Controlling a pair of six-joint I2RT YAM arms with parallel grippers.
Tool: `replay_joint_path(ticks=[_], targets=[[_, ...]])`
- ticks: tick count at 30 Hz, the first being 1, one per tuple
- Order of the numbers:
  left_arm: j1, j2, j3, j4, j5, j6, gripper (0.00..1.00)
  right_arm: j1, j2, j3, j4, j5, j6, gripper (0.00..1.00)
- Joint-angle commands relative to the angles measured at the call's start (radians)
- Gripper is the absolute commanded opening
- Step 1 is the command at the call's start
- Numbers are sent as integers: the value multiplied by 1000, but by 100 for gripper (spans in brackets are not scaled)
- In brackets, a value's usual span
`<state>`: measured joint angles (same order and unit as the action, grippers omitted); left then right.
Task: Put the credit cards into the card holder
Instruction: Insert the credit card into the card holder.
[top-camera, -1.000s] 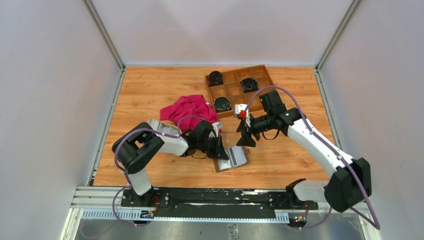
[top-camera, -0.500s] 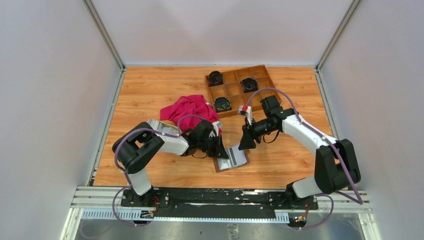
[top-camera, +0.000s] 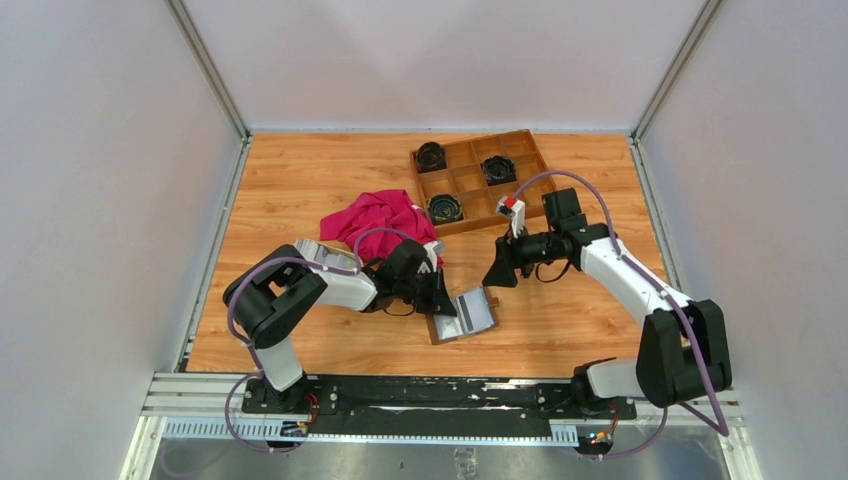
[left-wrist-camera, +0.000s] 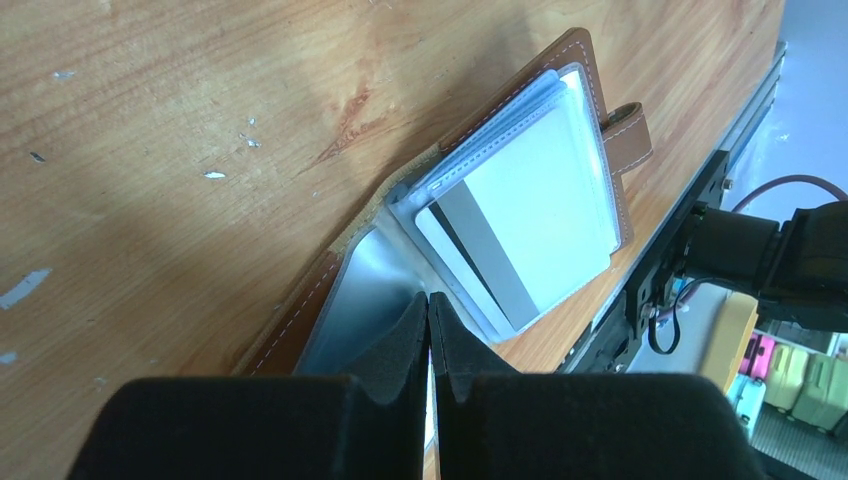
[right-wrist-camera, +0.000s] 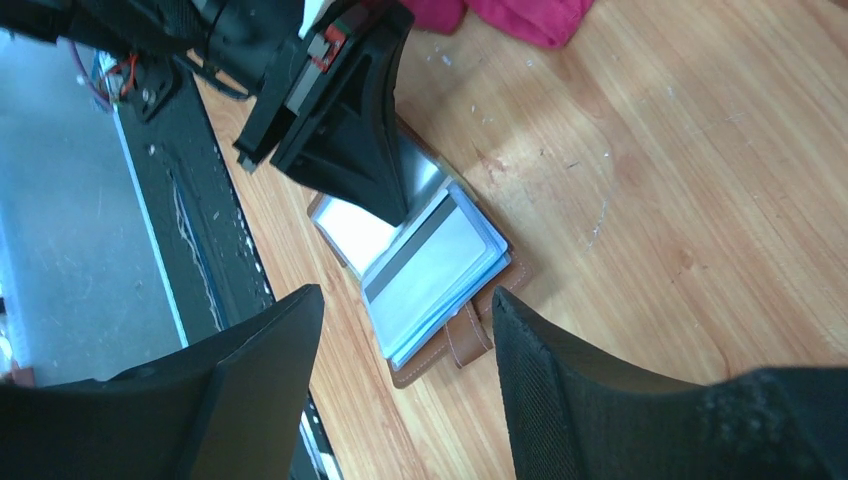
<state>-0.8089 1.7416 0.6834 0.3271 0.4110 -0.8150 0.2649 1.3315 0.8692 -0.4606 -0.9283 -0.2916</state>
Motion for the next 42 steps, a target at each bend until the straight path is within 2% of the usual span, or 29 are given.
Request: replay_joint_path(ticks=[1,11,23,28,32,36,42], targets=[[-1,-18,-17,-30,-28,39,4,-17,-27,-5,67,43,161,67],[-1,-28,-12,-29,-24,43,4,-24,-60,-9,107,87,249,68],[-1,-52,-18,-30,-21,54,4,-48,-6,-25,88,-1,157,67],[-1,-62,-27,-30,-24,54,4,-53,15,-36,88,-88,172,67],[-1,-75,-35,-30,-33,52,4,-60,10,-63,124,-82,238,68],[-2,-80,-37,-30,-41,48,4,-66,16,-90,152,-70,282,65],[-16,-77,-36,-29,-46,41,4,-66,94,-124,184,-137,354,57]])
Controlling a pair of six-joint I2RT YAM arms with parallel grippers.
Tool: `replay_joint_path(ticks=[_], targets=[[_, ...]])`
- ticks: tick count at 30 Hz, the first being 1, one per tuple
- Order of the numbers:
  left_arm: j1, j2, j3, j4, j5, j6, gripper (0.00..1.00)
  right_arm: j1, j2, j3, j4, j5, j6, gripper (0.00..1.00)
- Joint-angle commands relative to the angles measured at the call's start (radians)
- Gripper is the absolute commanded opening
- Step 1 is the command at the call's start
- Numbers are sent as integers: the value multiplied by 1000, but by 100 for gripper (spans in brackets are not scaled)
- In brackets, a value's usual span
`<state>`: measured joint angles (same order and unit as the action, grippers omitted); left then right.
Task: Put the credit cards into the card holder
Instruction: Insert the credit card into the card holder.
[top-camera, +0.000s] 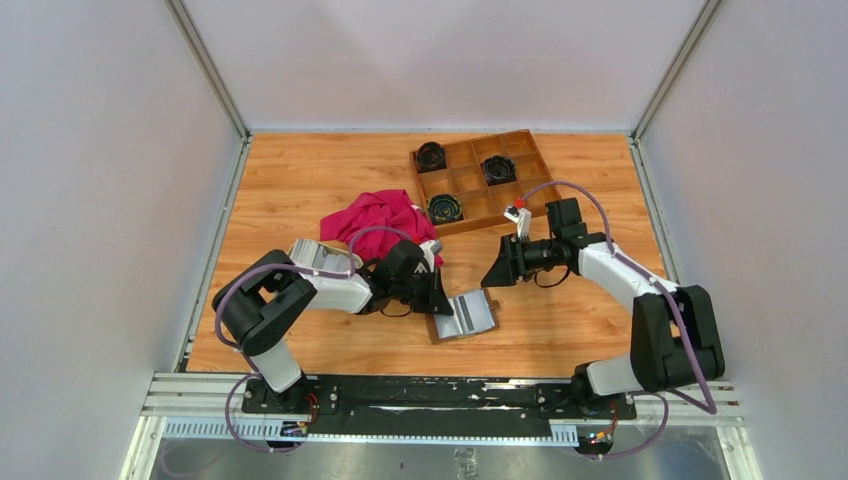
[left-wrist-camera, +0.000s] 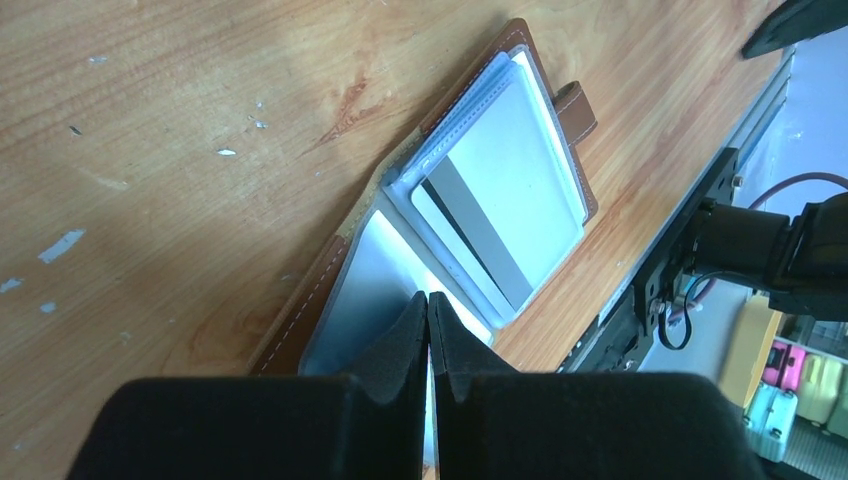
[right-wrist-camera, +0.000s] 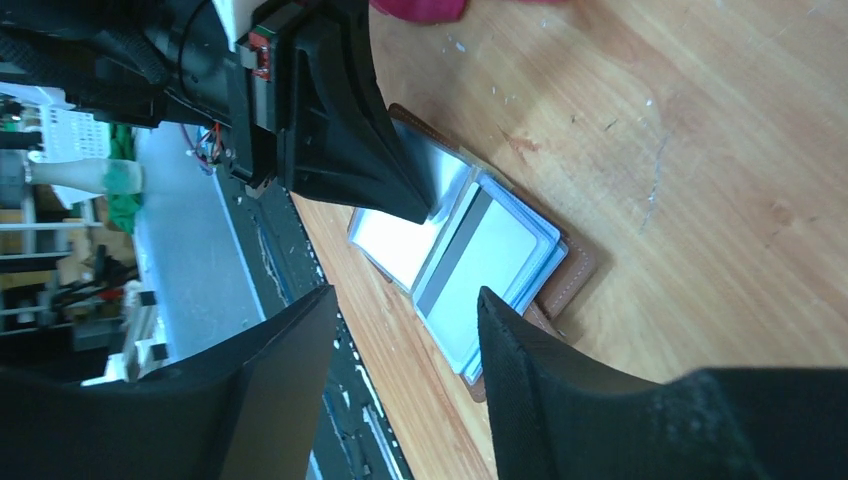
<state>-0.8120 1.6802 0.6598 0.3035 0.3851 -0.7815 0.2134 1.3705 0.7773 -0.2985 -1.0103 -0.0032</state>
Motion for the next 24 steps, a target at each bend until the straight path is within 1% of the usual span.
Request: replay_joint_path(ticks=[1,3,7,11,16,20,24], targets=[[-15,-12,-11,-6,-20,7,4,-14,73,-32,20,-64,69,56],[-19,-5,-9,-6,-21,7,4,-12,102,-30,14,-75,72,52],[-27,15,-1,-6,-24,8,4,1,139,-37,10,-81,70,49],[-29,22,4,-5,-31,10,4,25,184,-26,-8,-53,51,48],[-30,36,9,-5,-28,13,4,27,231,-10,-36,-14,34,47],[-30,41,10,-5,-26,14,4,35,247,-3,-43,-6,30,47],[-29,40,13,-5,-26,14,4,40,242,10,-53,-32,21,46]])
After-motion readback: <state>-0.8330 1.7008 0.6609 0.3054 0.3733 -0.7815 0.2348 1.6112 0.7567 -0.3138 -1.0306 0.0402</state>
